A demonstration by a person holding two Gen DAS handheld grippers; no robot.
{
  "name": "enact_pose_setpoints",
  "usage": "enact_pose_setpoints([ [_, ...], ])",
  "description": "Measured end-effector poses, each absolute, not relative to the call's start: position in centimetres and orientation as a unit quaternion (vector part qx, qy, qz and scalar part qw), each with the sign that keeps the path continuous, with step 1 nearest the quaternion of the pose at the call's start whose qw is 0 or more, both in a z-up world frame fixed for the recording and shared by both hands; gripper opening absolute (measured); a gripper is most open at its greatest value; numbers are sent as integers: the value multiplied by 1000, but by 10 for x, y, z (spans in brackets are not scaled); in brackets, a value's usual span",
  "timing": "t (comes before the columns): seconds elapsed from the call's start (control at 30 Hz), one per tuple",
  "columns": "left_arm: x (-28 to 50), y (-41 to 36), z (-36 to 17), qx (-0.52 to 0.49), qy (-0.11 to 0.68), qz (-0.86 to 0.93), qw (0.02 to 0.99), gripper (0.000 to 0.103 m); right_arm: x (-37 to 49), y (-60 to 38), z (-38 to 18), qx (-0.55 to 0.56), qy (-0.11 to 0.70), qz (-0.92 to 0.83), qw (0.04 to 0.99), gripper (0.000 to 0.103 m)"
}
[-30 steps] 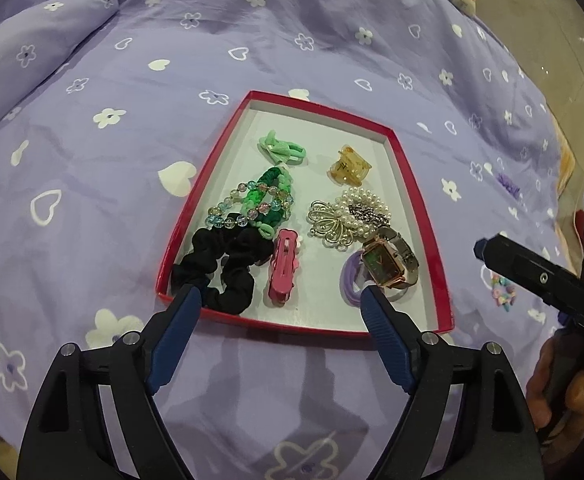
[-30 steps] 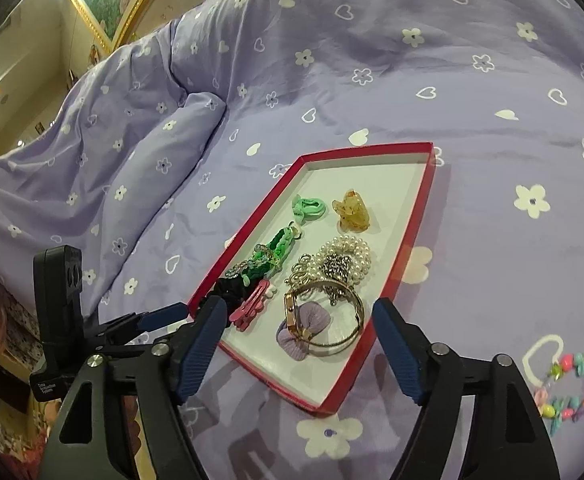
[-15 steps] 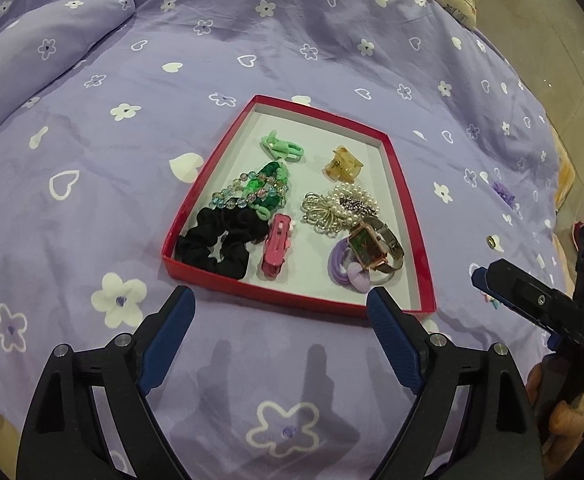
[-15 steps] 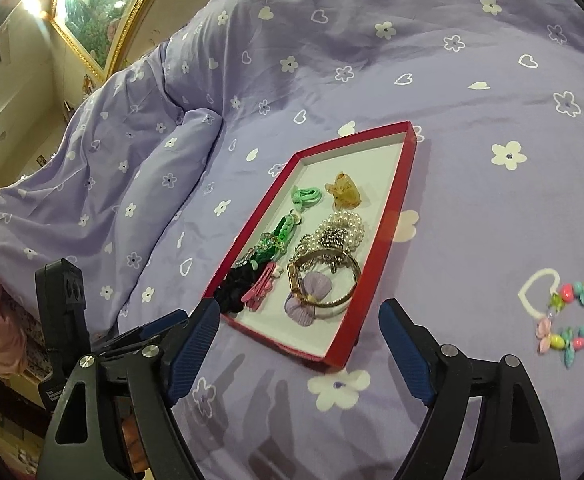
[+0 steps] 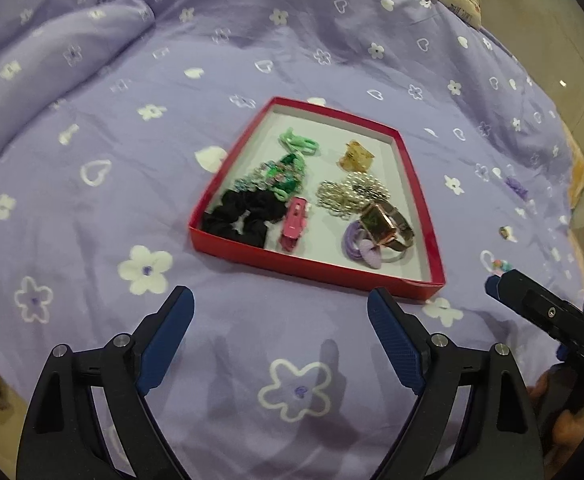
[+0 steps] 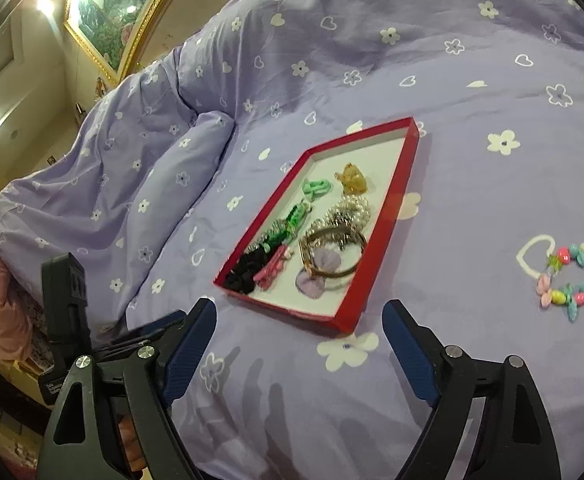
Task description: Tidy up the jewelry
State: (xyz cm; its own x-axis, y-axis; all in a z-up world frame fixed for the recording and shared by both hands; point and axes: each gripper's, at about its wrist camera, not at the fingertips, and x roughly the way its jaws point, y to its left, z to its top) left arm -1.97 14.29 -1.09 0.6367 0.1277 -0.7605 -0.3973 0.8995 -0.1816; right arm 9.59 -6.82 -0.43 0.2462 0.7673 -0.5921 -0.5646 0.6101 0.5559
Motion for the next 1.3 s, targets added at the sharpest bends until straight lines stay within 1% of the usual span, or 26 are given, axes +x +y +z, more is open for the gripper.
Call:
enact_pose_setpoints([
  [0.17, -27, 132, -7, -135, 383, 168, 898, 90, 87, -68, -8, 91, 433, 421, 791, 87],
  [0.27, -28, 127, -5, -122, 380, 169, 901, 96, 74, -63, 0, 33, 404, 416, 814, 87],
  [0.43, -34, 122, 5, -84, 373, 182, 906, 98, 62, -60, 11, -25, 374, 400, 836, 87],
  [0.63, -40, 132, 31, -55, 351, 194, 914, 100, 69, -66, 46, -35, 337, 393, 855, 87],
  [0.67, -40, 132, 36, -49, 344, 196, 917, 103, 70, -67, 55, -35, 329, 396, 857, 88],
  [0.7, -40, 132, 40, -44, 338, 195, 920, 103, 71, -67, 61, -36, 323, 396, 858, 91],
  [0.77, -38, 132, 45, -38, 329, 191, 924, 103, 71, -64, 77, -43, 307, 399, 863, 101],
  [0.87, -33, 134, 43, -33, 327, 201, 923, 103, 68, -56, 84, -59, 287, 391, 872, 103],
  [1.0, -30, 140, 30, -50, 329, 204, 921, 103, 71, -47, 62, -61, 315, 383, 866, 103],
  [1.13, -28, 143, 11, -79, 353, 192, 912, 103, 73, -43, 34, -48, 349, 379, 856, 103],
  [1.3, -31, 141, -1, -79, 375, 191, 904, 103, 70, -41, 17, -54, 378, 373, 846, 103],
])
